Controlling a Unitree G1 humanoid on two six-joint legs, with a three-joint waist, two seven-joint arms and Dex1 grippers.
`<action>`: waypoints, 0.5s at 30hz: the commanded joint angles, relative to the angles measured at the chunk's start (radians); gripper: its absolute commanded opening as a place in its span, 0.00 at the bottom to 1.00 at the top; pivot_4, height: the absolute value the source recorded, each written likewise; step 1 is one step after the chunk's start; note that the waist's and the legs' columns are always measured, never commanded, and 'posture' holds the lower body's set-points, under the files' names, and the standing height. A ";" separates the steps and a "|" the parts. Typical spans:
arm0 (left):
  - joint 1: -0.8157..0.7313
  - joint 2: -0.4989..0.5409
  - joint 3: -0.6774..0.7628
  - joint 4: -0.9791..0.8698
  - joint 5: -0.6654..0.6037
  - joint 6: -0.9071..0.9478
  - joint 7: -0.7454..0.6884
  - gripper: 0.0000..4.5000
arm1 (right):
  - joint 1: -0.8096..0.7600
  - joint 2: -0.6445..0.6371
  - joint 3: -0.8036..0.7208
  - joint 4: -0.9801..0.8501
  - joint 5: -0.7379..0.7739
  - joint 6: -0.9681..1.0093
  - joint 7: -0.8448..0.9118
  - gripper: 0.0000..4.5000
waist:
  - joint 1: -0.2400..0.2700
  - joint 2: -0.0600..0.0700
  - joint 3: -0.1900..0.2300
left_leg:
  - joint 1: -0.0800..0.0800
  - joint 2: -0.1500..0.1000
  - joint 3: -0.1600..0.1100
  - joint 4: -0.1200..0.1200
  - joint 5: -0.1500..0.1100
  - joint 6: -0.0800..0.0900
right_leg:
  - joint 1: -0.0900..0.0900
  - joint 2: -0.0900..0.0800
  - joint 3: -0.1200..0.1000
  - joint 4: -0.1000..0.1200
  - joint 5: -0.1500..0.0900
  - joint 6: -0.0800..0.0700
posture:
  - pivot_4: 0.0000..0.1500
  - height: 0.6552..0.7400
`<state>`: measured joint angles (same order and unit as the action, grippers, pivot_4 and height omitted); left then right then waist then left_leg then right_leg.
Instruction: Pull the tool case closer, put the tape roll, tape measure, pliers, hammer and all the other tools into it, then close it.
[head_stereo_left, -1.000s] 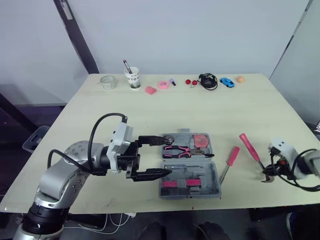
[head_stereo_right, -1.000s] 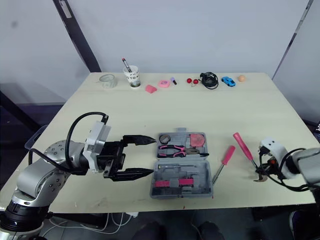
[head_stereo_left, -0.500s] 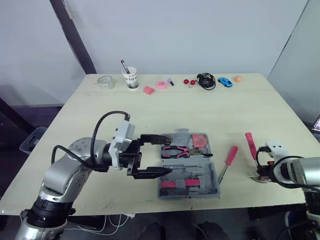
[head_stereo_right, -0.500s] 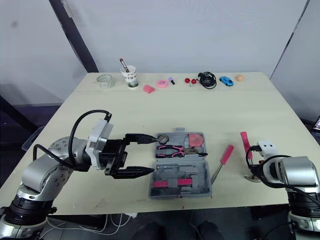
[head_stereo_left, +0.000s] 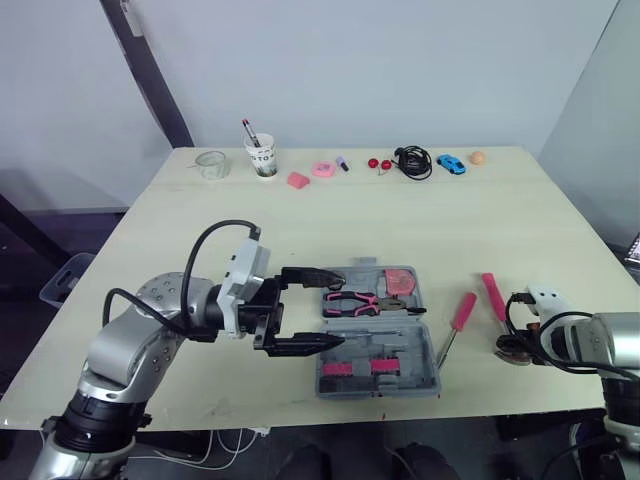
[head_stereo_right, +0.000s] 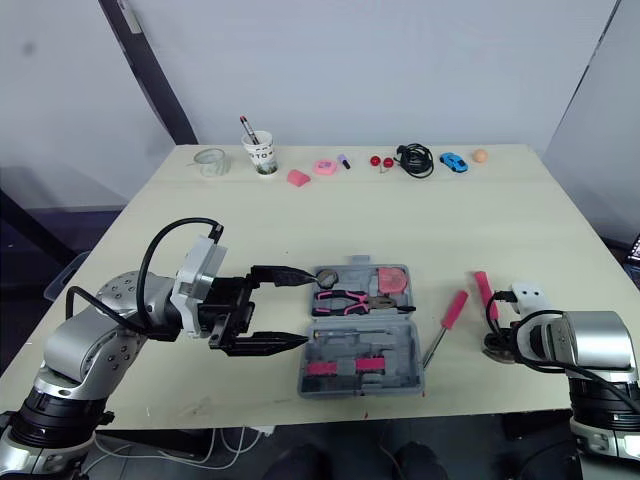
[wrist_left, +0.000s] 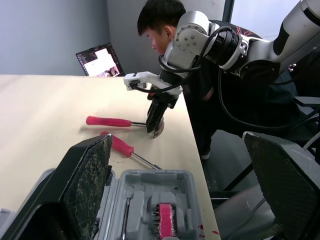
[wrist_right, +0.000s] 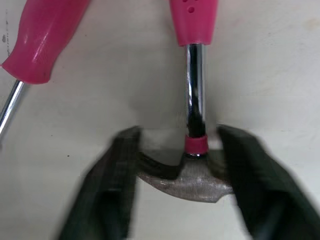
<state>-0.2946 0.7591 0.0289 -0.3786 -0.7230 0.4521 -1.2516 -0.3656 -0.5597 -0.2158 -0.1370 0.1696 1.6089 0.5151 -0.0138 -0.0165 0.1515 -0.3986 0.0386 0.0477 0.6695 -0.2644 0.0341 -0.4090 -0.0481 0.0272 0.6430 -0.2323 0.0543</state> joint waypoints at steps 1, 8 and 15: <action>0.004 0.007 0.014 -0.020 -0.005 -0.008 -0.005 1.00 | -0.021 -0.005 -0.046 -0.023 0.023 0.005 -0.021 0.68 | 0.000 0.000 0.000 | 0.000 0.000 0.000 0.000 0.000 0.000 | 0.000 0.000 0.000 0.000 0.000 0.000 | 1.00 1.00; 0.013 0.009 0.022 -0.021 -0.011 -0.009 -0.009 1.00 | 0.061 -0.079 -0.026 -0.115 0.064 -0.145 0.005 0.68 | 0.003 0.000 0.000 | 0.000 0.000 0.000 0.000 0.000 0.000 | 0.000 0.000 0.000 0.000 0.000 0.000 | 1.00 1.00; 0.019 0.009 0.031 -0.019 -0.017 -0.013 -0.016 1.00 | 0.221 -0.026 -0.095 -0.155 0.097 -0.493 0.017 0.68 | -0.001 -0.001 0.000 | -0.001 0.000 0.000 0.000 0.000 0.000 | 0.000 0.000 0.000 -0.001 0.000 0.000 | 1.00 1.00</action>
<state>-0.2711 0.7607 0.0320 -0.3797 -0.7286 0.4520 -1.2624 -0.1460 -0.5934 -0.2632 -0.2682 0.2533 1.1769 0.5412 -0.0147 -0.0174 0.1516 -0.3989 0.0391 0.0476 0.6690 -0.2645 0.0342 -0.4092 -0.0480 0.0272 0.6421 -0.2325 0.0548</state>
